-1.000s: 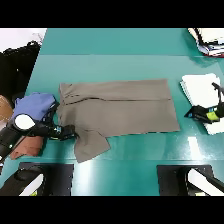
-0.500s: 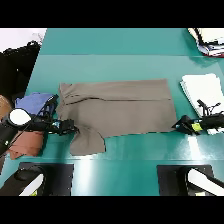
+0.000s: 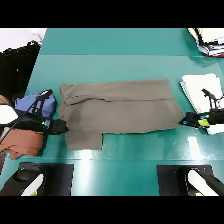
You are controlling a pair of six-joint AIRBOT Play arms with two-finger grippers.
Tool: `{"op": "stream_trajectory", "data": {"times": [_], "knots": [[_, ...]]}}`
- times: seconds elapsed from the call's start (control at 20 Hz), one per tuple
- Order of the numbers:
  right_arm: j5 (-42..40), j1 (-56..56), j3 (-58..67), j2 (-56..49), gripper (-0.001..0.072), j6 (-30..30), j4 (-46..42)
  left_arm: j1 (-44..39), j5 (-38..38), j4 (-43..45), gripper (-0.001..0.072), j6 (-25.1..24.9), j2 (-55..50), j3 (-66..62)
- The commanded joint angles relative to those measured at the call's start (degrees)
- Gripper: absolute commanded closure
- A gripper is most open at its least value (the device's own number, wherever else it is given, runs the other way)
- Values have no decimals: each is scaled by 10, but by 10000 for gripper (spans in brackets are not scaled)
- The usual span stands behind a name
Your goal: Fold the shirts.
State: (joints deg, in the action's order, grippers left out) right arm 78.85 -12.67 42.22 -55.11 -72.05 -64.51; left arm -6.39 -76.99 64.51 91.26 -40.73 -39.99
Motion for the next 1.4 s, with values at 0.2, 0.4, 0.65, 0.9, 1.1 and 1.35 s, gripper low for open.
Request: {"op": "stream_trajectory", "data": {"times": [0.2,0.4,0.65,0.9,1.1,1.35], "knots": [[124,-38,29,186,700,-31,-56,0,-146,11,680,45,102,-22],[85,17,100,130,700,-41,-57,0,-36,18,681,14,41,-56],[44,59,188,-58,700,-47,-56,5,107,45,680,-9,-120,-125],[30,64,256,-210,699,-49,-15,27,181,49,679,-24,-272,-223],[-2,64,306,-284,322,-48,31,27,232,36,380,-38,-328,-245],[27,35,346,-319,260,-8,33,27,176,42,84,-36,-331,-277]]}}
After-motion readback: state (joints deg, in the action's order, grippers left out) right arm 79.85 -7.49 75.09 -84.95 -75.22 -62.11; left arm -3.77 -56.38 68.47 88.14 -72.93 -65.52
